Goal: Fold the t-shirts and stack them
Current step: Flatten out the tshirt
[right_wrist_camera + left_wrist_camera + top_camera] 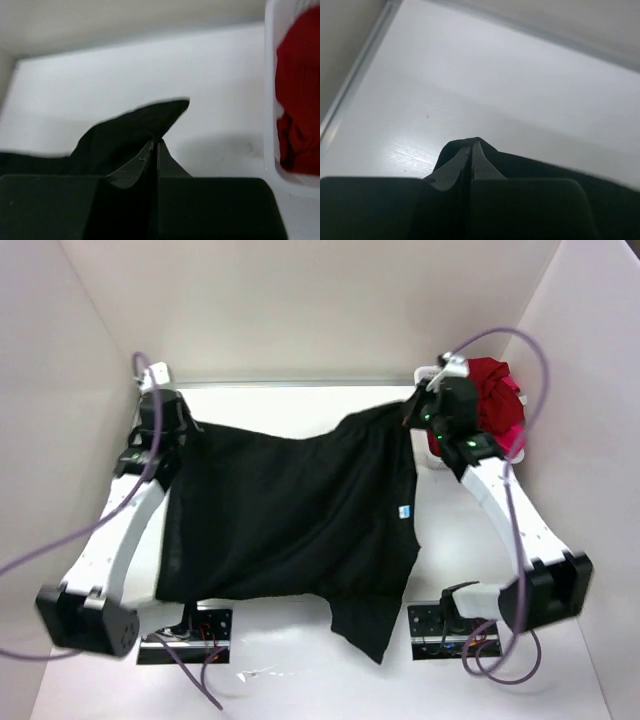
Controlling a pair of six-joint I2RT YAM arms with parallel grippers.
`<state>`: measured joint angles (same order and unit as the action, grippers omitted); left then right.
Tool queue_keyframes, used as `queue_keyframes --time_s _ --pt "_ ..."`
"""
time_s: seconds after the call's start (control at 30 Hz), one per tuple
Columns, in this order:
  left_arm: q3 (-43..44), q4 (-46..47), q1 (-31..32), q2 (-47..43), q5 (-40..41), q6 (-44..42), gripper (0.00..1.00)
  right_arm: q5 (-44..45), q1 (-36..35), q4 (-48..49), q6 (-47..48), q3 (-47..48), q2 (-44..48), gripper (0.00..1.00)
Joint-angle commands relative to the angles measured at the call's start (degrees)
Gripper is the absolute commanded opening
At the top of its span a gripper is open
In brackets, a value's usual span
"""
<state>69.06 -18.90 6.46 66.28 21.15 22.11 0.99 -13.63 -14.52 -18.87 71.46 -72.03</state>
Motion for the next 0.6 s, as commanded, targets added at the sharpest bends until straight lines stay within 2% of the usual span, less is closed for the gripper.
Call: queue_keyframes --time_s 0.0,0.2,0.33,0.37,0.57 --pt "-2.0 10.6 -1.4 4.3 0.2 1.6 0.0 4.5 0.1 10.4 -0.9 -1.3 -1.5 0.04" --pt "-5.1 20.9 -7.2 20.4 -6.7 6.7 0.0 5.2 0.1 17.1 0.1 0.5 -17.7 0.04" --pt "2.1 21.4 -8.2 34.5 -6.2 5.3 0.0 5.7 0.1 17.8 1.2 9.7 -29.8 0.04" --pt "5.6 22.0 -8.7 36.5 -6.8 5.3 0.0 5.7 0.1 18.4 1.2 11.2 -34.4 0.04" --pt "17.8 21.4 -12.3 49.7 -10.2 7.9 0.0 5.2 0.1 18.4 1.2 23.5 -47.2 0.03"
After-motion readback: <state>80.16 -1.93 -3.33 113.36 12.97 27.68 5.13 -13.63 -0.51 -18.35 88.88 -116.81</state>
